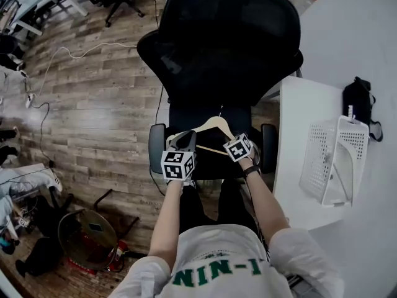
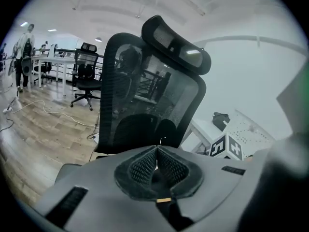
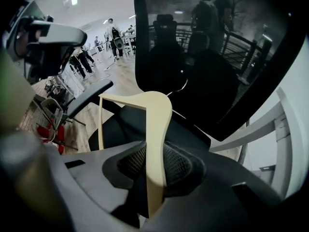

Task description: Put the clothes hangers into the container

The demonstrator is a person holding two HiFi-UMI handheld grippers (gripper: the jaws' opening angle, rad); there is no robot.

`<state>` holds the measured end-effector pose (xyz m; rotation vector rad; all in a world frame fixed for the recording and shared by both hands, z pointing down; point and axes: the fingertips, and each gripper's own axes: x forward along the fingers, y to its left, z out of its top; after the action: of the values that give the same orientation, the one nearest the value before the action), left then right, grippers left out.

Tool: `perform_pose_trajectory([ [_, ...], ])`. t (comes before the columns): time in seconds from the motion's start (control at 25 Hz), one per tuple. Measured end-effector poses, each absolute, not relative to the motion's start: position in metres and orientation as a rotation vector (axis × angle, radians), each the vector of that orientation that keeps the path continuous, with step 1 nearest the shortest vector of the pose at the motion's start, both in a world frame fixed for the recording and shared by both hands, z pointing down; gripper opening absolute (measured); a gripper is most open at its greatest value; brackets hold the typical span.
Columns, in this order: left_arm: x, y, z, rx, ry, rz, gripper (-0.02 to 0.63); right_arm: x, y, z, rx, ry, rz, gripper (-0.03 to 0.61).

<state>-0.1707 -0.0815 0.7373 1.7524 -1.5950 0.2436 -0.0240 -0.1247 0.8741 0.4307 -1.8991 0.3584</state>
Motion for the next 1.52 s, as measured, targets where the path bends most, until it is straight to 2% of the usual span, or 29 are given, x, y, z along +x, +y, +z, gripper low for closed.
perform_pose_trajectory([
  [0.16, -0.158, -0.079, 0.706, 1.798, -1.589, 0.238, 0.014, -0.007, -0.113, 0.836, 0.503, -1.915, 0.426, 0.118],
  [0.76, -0.121, -0.087, 0.577, 2.047, -1.601, 0.232, 0.014, 0.02, -0.105, 0.677, 0.73, -2.078, 0.332, 0.115],
  [1.16, -0.096, -0.11, 0.493, 2.216, -1.593, 0.128, 0.014, 0.072, -0.13, 0.582, 0.968, -2.131, 0.231, 0.115],
  [1.52, -0.045, -0.142, 0.435, 2.413, -1.485, 0.099, 0.014, 0.132, -0.159, 0.489, 1.228, -2.156, 0.199, 0.115],
])
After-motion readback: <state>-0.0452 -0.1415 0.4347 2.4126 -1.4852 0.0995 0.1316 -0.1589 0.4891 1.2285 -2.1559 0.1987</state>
